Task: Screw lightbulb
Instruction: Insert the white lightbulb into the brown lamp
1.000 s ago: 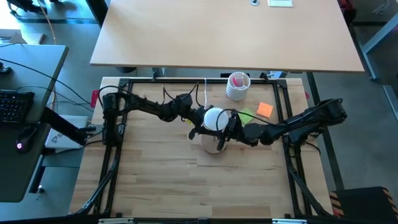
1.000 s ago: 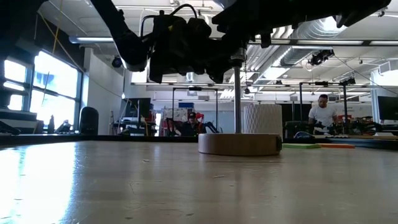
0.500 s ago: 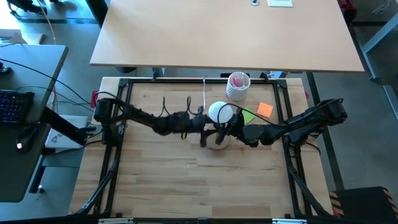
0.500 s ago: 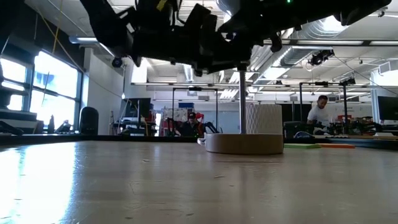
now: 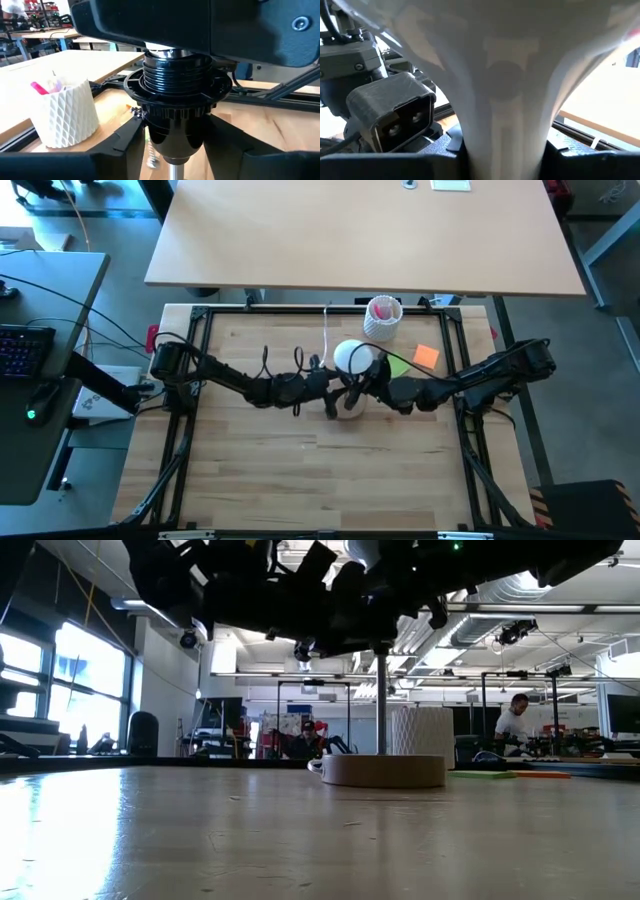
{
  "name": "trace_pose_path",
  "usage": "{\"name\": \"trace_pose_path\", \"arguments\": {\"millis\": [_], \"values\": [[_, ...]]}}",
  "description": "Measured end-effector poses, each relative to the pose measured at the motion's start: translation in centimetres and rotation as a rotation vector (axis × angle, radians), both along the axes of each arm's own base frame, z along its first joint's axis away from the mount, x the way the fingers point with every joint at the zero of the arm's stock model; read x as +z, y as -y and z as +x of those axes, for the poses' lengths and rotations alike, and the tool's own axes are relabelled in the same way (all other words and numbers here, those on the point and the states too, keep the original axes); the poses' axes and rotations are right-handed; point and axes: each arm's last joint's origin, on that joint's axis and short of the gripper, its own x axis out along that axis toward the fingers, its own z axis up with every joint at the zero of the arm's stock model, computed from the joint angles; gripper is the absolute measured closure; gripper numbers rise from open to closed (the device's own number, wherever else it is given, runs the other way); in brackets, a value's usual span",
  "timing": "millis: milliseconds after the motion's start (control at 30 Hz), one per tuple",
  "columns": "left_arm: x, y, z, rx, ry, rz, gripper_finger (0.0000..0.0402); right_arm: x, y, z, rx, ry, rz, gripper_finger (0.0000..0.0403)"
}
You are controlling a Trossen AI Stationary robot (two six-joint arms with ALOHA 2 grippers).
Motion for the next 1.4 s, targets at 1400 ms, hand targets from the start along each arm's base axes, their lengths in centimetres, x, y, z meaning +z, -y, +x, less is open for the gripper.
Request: {"name": "trace_pose_path", "arguments": {"millis": [1400], "values": [[0.5,0.5,-1.4,0.009,-0.238,0.110,0.0147,2.9,-1.9,-3.8,0.314,-0.182,-0.078,0.0139]]}}
